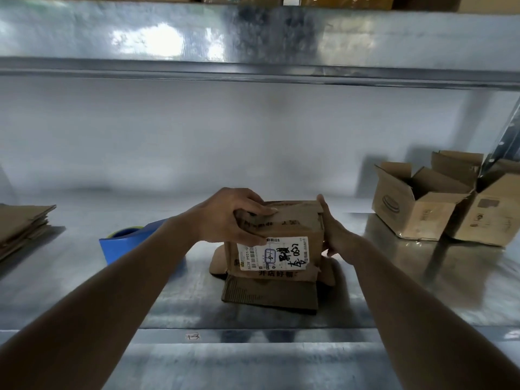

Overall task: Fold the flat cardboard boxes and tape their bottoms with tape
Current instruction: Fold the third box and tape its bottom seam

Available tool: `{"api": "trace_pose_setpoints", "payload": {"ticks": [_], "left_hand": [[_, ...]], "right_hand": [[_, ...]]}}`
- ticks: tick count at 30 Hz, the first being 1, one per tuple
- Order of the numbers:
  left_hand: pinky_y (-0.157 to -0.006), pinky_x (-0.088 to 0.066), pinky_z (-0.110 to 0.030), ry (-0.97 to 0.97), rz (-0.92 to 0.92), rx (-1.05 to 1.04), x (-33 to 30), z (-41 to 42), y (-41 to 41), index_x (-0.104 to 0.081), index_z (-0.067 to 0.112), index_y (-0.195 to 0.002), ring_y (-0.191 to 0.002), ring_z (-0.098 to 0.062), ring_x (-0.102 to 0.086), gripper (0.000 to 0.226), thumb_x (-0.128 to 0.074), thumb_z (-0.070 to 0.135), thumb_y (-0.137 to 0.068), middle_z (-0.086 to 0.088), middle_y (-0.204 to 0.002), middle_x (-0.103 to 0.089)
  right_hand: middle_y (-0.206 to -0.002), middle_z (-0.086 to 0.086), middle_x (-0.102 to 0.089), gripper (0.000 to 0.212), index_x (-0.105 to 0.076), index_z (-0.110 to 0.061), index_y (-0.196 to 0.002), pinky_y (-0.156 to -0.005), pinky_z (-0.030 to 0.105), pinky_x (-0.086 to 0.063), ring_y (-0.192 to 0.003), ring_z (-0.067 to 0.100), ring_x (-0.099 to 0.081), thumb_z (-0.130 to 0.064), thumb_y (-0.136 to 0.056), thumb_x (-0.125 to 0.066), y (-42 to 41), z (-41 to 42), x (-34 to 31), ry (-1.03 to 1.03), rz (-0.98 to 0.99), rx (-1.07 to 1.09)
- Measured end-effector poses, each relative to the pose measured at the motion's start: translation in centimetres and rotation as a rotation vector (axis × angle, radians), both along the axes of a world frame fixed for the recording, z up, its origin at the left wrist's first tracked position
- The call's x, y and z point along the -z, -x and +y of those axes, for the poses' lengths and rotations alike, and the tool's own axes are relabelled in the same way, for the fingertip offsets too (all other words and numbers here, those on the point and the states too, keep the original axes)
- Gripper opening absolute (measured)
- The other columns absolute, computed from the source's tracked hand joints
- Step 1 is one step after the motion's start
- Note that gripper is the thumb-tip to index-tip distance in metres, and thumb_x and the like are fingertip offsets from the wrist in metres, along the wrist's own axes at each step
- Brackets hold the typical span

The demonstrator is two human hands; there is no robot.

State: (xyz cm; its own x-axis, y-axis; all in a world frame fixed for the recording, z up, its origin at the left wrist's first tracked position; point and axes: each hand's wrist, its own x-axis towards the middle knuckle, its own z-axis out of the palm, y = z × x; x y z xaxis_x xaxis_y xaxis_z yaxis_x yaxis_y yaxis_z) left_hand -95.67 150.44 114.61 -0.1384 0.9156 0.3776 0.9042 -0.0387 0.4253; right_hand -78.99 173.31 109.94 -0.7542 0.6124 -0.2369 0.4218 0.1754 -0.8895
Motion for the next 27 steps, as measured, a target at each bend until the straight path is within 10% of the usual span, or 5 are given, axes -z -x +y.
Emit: {"api": "trace_pose_setpoints", "payload": {"ticks": [4,12,21,27], "left_hand": [[-0.093,-0.058,-0.035,-0.084,0.043,0.082,-0.4,-1.0,-0.3,-0.074,0.028,-0.129,-0.118,-0.015,-0.064,0.064,-0.096,0.037,-0.069,0.007,-0.129,-0.065],[-0.105,-0.051,-0.024,-0.204,-0.065,0.096,-0.4,-3.2,0.1,-0.074,0.018,-0.128,-0.129,-0.011,-0.058,0.066,-0.097,0.017,-0.067,0.003,-0.140,-0.060],[-0.109,-0.050,-0.029,-0.084,-0.152,0.067,-0.5,-3.4,0.7,-0.074,0.029,-0.128,-0.129,-0.006,-0.059,0.063,-0.096,0.023,-0.069,0.016,-0.139,-0.060],[-0.099,-0.057,-0.033,0.068,-0.148,0.070,0.0,-1.6,1.1,-0.071,0.026,-0.133,-0.120,-0.008,-0.063,0.057,-0.091,0.028,-0.079,0.015,-0.131,-0.062]], "right_hand": [[-0.064,0.004,-0.062,0.089,-0.059,-0.019,-0.069,-0.061,0.032,-0.033,-0.060,0.019,-0.052,-0.093,-0.086,-0.012,0.1,1.1,0.2,0.043,-0.088,-0.017],[-0.123,0.020,-0.073,0.078,-0.063,-0.004,-0.134,-0.079,0.041,-0.061,-0.109,0.035,-0.073,-0.058,-0.078,-0.077,0.6,1.1,1.2,0.322,-0.023,-0.099],[-0.110,0.028,-0.073,0.029,-0.074,0.007,-0.110,-0.093,0.050,-0.057,-0.090,0.038,-0.066,-0.010,-0.087,-0.075,0.7,0.1,2.2,0.264,0.354,0.090],[-0.084,0.008,-0.070,0.032,-0.075,-0.005,-0.105,-0.058,0.025,-0.049,-0.058,0.016,-0.063,-0.027,-0.104,-0.051,0.5,-1.0,1.9,0.185,0.411,0.112]]}}
